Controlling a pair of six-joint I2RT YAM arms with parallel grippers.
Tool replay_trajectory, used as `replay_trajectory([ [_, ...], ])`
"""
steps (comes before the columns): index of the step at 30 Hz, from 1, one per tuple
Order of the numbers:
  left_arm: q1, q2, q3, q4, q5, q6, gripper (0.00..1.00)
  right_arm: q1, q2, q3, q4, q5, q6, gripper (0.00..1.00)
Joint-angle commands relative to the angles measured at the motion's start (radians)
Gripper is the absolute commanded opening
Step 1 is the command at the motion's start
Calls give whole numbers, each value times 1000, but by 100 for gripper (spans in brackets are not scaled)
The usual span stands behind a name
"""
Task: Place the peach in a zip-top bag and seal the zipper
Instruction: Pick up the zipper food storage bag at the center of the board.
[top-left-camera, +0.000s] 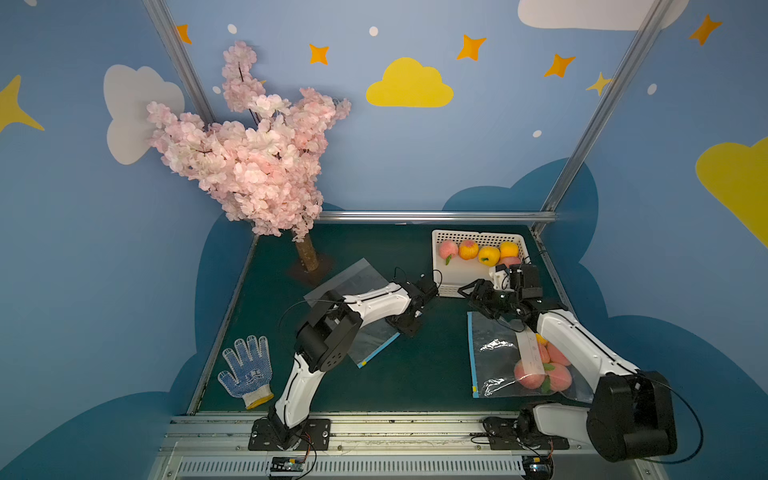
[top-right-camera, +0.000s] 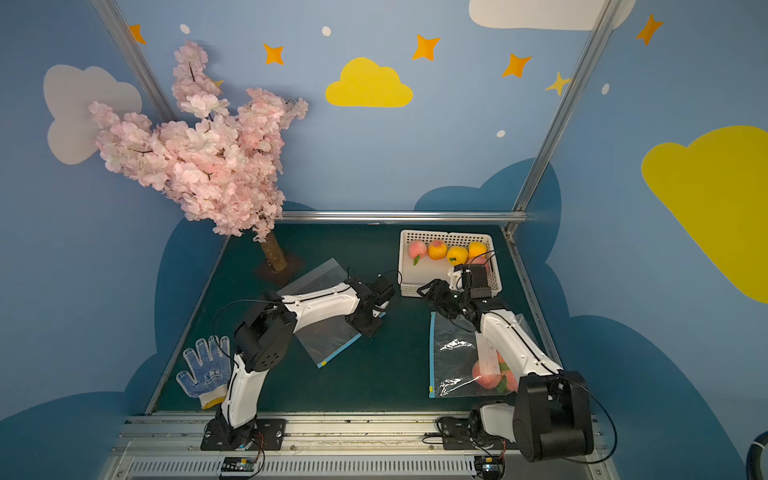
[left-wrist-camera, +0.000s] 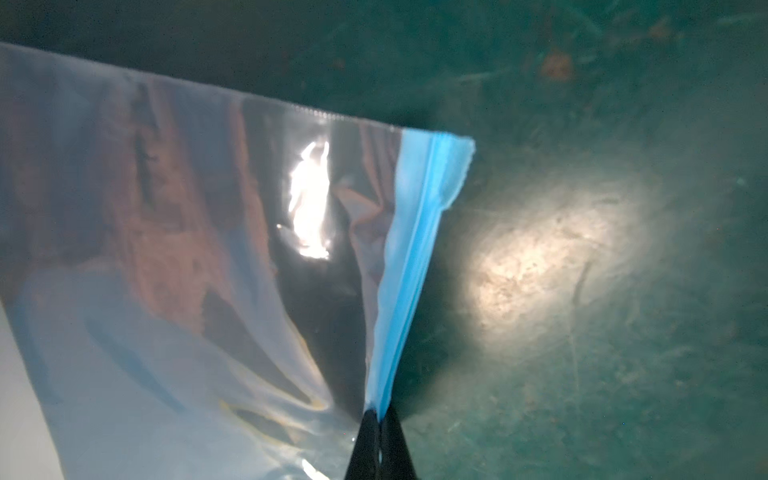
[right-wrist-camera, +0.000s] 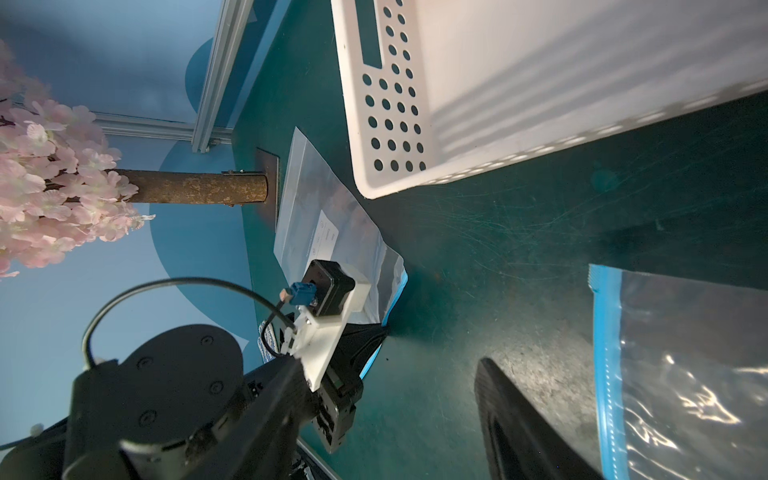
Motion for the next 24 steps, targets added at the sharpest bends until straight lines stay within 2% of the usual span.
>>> replay_trajectory([
  [1, 38, -52, 4, 7, 136, -35, 3, 9, -4, -20, 21, -28, -19, 66],
  [5, 87, -113, 1, 33, 282, -90, 3, 62, 6, -50, 91, -53, -17, 65],
  [13, 151, -178, 8, 101, 472, -185, 3, 248, 79, -161, 357, -60, 57, 58],
  [20, 174, -204, 8, 133, 505, -209, 3, 376, 198, -140, 515, -109, 77, 43],
  [24, 177, -211, 9, 137, 505, -213, 3, 400, 233, -140, 579, -134, 98, 42],
])
